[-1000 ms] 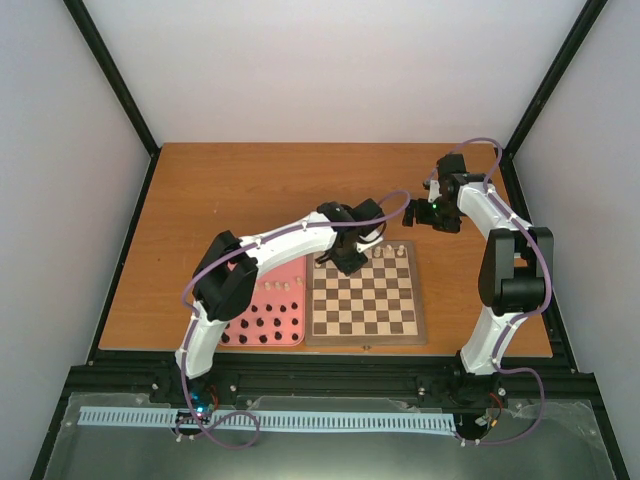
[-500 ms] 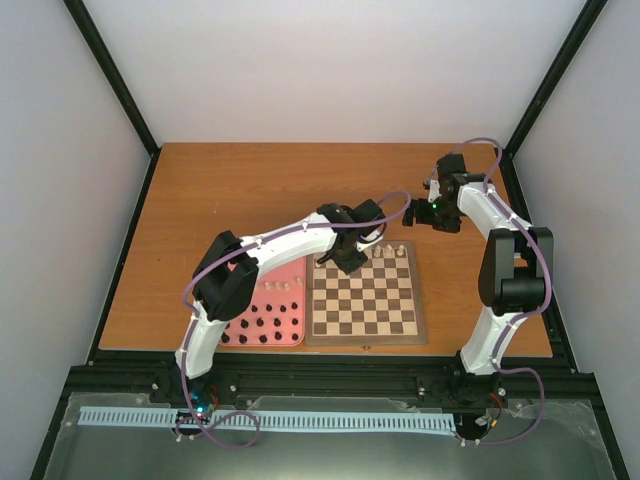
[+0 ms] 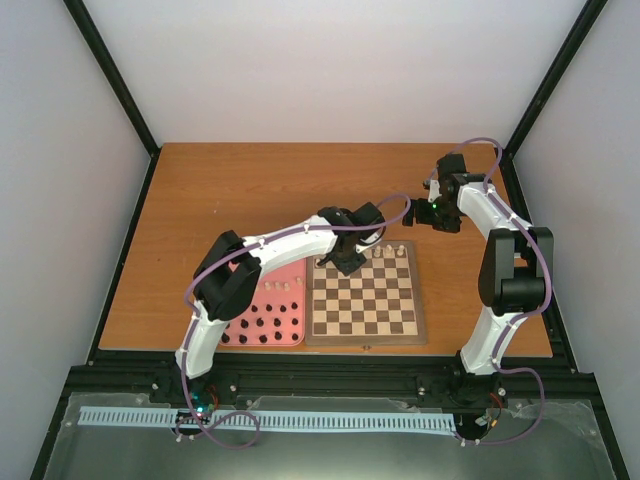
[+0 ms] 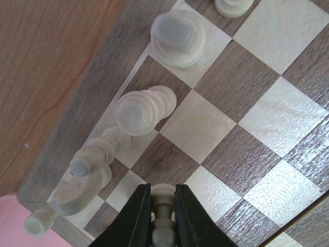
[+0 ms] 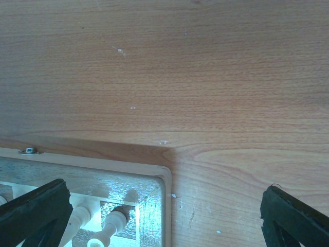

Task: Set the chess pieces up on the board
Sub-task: Place the chess piece on the chessboard.

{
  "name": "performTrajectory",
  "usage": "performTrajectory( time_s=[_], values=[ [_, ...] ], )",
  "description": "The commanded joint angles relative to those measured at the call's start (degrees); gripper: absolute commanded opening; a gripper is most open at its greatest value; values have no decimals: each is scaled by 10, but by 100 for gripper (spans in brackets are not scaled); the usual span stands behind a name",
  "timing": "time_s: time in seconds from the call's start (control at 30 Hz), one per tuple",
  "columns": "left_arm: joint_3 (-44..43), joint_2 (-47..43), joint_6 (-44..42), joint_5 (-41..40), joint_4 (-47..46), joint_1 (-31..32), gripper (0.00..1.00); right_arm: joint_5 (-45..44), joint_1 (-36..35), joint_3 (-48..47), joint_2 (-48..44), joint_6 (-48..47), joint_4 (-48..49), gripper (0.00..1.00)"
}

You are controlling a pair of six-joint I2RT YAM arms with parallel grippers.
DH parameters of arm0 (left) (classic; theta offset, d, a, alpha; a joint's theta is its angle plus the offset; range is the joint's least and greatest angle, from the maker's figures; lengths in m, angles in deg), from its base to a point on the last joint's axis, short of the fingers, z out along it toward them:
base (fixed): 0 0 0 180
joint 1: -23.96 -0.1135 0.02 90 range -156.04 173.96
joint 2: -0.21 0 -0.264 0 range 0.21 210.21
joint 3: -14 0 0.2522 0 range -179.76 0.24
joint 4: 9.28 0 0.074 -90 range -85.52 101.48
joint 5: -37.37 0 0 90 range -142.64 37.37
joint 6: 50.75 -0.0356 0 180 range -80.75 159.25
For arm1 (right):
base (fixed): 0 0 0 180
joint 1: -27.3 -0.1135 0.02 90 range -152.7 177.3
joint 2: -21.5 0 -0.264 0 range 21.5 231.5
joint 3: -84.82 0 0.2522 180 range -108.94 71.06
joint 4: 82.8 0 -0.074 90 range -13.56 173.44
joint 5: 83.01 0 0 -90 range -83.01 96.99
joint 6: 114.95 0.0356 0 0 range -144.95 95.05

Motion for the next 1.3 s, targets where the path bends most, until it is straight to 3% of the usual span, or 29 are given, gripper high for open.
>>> performTrajectory(
  time_s=[0.0, 1.27],
  values=[
    [2, 10, -3, -5, -15, 7, 13, -3, 4, -1, -1, -2, 7, 100],
    [-17, 15, 3, 3, -18, 6, 21, 2, 4, -4, 4, -2, 7, 100]
  ],
)
